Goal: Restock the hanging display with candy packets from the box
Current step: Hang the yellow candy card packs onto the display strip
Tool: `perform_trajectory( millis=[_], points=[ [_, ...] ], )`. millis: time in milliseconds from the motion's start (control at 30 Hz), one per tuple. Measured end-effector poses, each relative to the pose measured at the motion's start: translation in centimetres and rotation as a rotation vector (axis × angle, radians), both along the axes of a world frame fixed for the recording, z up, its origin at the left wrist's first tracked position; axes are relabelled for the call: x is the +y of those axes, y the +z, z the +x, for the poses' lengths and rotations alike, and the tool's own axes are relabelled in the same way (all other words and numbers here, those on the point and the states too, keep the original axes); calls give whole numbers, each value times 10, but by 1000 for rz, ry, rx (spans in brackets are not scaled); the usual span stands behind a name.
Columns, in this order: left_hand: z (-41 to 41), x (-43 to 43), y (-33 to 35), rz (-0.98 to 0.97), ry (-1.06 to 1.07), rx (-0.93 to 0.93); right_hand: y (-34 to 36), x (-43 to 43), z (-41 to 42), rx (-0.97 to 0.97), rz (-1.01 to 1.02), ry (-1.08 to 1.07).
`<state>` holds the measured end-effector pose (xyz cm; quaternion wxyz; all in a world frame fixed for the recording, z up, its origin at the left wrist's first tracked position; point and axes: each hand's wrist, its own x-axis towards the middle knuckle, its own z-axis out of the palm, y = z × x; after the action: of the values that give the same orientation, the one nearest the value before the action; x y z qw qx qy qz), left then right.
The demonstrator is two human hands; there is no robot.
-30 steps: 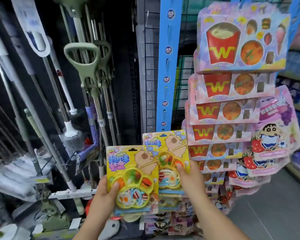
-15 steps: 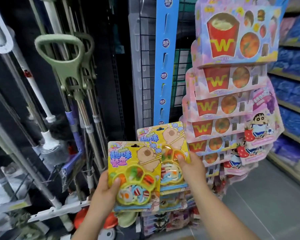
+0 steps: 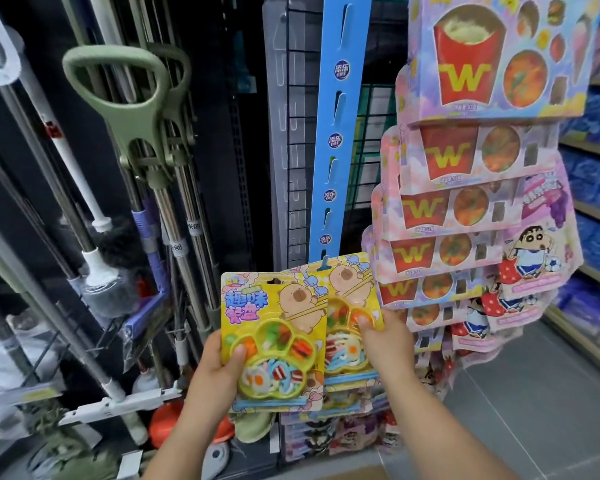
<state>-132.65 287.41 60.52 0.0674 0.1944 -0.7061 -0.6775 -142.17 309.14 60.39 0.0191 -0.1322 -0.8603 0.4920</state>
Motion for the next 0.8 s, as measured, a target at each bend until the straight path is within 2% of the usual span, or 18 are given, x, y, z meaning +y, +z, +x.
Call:
perform_trajectory(
  millis=[300,433,500,600,667,733,800],
  points=[
    [-4,14,1,-44,18,-11,-15,7,5,-91,-67,50],
    [-6,19,1,-36,29,-15,-18,14,23,27,-57,-23],
    [-8,21,2,-29,38,-7,-15,15,31,74,-108,70],
    [-11,27,5,10,33,0,-2,5,37,24,-169,367],
    [-14,32,10,35,26,17,6,-3,36,21,-181,490],
    [-20,38,18,50,26,47,18,-7,33,79,-207,502],
    [-29,44,30,43,10,85,31,-8,27,149,-217,421]
  ],
)
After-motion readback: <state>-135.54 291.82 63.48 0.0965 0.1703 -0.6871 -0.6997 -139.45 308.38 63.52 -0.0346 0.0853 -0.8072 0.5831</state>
